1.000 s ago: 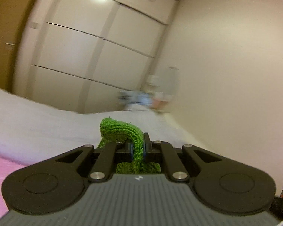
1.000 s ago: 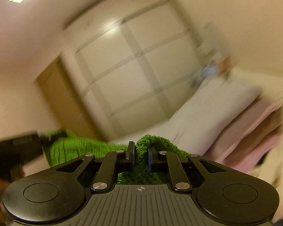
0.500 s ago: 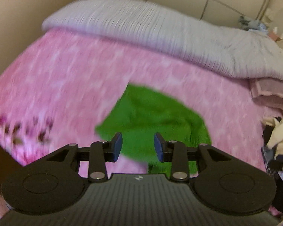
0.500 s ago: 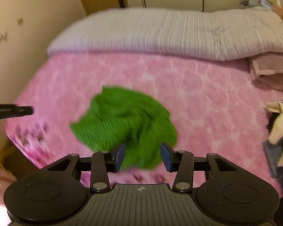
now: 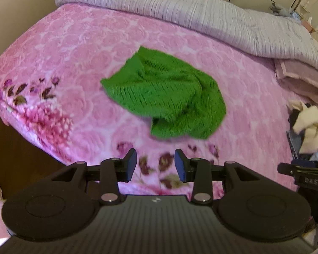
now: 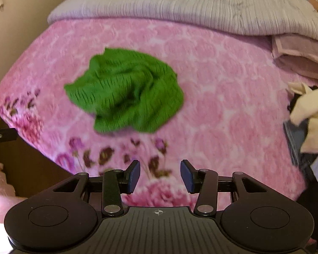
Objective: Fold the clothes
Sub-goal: 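Drop the green vest onto the open bedspread and open both grippers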
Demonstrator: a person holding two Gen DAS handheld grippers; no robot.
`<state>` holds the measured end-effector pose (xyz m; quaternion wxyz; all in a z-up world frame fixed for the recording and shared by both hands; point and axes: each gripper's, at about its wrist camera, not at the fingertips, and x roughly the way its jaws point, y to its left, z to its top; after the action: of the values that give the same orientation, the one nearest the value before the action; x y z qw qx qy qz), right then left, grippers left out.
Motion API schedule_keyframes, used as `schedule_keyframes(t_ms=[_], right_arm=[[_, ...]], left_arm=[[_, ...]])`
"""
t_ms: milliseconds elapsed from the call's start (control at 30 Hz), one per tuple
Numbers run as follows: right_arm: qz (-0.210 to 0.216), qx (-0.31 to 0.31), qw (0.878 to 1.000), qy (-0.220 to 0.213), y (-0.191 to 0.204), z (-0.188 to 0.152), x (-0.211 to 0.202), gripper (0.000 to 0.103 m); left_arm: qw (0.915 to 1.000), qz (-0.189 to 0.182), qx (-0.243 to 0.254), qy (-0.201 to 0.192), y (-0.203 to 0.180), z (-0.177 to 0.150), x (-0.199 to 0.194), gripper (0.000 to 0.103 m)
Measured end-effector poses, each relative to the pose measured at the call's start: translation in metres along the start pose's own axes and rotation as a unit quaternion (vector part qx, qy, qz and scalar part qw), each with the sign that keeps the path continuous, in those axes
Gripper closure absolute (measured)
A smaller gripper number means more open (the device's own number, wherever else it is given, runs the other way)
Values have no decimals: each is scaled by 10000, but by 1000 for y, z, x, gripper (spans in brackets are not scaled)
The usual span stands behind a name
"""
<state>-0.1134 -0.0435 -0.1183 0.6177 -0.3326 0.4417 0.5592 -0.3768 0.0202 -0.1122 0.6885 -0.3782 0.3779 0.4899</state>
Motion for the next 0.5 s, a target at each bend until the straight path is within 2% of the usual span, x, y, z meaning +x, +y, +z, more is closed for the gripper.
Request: schedule_keyframes(t_ms=[233, 300, 500], right_arm=[[63, -240, 9997, 17, 7, -20, -2, 57], [78, -350, 9994, 3, 12, -19, -1, 57], [111, -503, 9987, -63, 30, -8, 3, 57]], left_arm=[[9994, 295, -193, -50, 13, -22, -13, 69], [9986, 448, -210, -169, 18, -22, -17, 69], [9983, 476, -254, -232, 34, -13, -19, 67]])
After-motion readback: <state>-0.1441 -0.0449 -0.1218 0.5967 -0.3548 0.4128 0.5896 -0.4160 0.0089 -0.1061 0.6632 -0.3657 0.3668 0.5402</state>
